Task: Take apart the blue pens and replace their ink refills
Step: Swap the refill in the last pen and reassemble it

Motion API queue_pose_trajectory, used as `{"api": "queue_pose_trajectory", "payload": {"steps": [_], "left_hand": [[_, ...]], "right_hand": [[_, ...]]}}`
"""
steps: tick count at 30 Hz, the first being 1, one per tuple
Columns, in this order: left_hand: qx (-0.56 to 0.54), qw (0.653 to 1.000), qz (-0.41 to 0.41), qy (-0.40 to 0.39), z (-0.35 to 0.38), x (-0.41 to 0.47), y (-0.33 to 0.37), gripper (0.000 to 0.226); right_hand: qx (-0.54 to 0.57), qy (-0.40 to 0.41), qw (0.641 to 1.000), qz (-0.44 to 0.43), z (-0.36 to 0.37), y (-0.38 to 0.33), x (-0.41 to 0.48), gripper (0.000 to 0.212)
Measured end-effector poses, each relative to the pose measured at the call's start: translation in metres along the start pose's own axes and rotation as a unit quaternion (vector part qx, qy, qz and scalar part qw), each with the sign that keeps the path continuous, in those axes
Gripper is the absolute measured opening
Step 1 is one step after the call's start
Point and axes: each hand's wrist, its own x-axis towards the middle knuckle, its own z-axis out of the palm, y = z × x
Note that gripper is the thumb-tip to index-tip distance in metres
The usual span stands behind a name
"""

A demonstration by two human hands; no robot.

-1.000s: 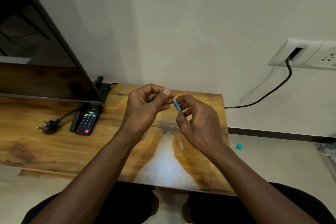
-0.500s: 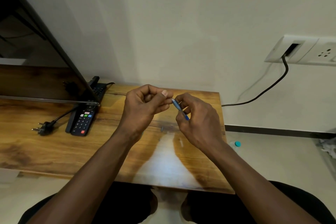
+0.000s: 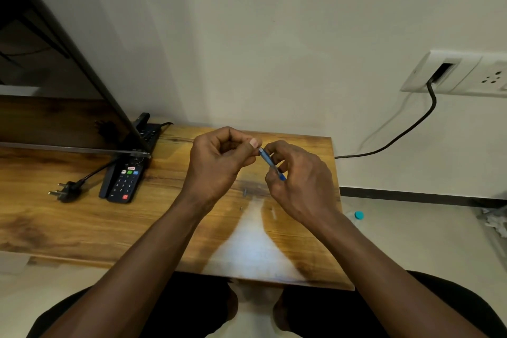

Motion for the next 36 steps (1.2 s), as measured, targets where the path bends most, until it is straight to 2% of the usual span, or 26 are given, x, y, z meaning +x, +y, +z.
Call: {"api": "queue_pose_trajectory", "payload": {"steps": [11,30,36], "left_hand": [[0.116,0.991,0.06,0.0,0.001,0.004,-0.011,0.009],[0.125,0.991,0.028,-0.033,0.0,0.005,-0.009,0.026],[0.143,0.989,0.036,-0.031,0.003,0.005,-0.011,0.023]], "right_hand": [[0.035,-0.006,0.999,0.014,0.001,-0.002,0.001,0.032],[0.12,-0.026,0.991,0.051,0.0,-0.002,0.002,0.032],[0.22,-0.018,0.974,0.059,-0.003,0.001,0.006,0.022]]}}
